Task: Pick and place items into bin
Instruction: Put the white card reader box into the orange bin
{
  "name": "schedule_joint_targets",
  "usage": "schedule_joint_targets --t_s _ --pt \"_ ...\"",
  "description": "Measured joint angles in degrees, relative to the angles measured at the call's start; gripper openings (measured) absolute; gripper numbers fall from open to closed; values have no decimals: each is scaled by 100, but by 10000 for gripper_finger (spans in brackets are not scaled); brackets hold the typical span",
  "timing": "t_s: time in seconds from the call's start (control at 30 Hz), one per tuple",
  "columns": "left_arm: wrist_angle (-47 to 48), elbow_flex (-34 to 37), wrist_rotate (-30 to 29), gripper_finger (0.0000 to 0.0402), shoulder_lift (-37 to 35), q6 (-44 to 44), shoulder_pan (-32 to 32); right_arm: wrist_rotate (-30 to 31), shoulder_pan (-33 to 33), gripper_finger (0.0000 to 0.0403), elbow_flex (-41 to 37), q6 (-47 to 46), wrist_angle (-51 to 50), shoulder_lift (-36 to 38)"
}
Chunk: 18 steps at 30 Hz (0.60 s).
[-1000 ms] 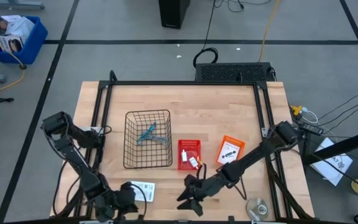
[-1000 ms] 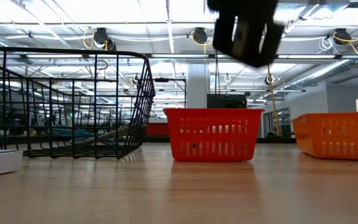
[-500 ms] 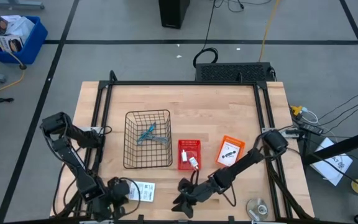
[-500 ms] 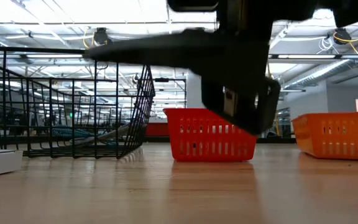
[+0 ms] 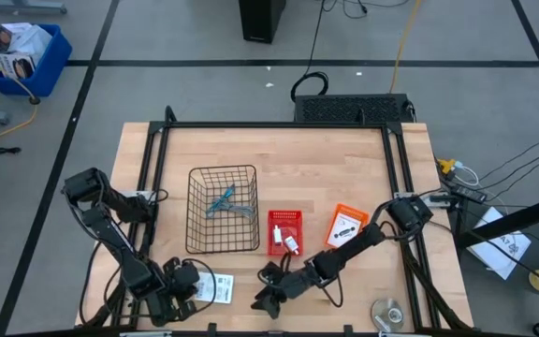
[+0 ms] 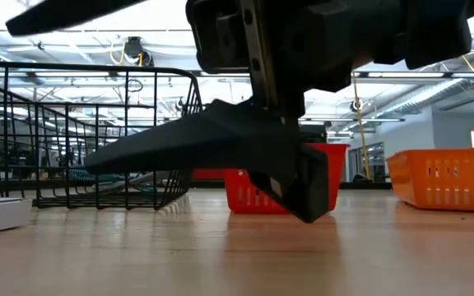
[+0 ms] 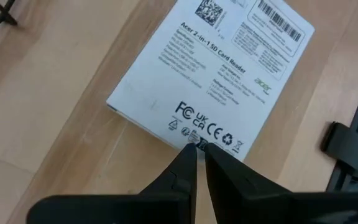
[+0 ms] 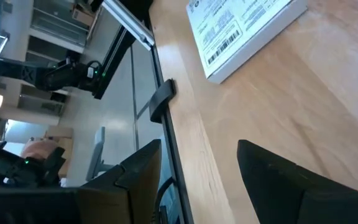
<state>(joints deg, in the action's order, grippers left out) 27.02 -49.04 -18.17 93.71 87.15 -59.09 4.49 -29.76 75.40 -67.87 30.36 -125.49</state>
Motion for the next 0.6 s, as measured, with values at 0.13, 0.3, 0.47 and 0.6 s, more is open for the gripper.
schedule_joint_targets --t_s 0.13,0.3,0.47,0.6 --pt "-4 0 6 37 0 17 -2 0 11 203 0 108 82 -2" --pt "-49 -19 23 22 184 136 44 -1 11 203 -2 114 114 0" --pt "-543 -39 187 10 572 210 191 24 21 203 -2 75 59 0" --pt "-904 -15 233 17 604 -44 259 -10 114 203 -2 -57 -8 4"
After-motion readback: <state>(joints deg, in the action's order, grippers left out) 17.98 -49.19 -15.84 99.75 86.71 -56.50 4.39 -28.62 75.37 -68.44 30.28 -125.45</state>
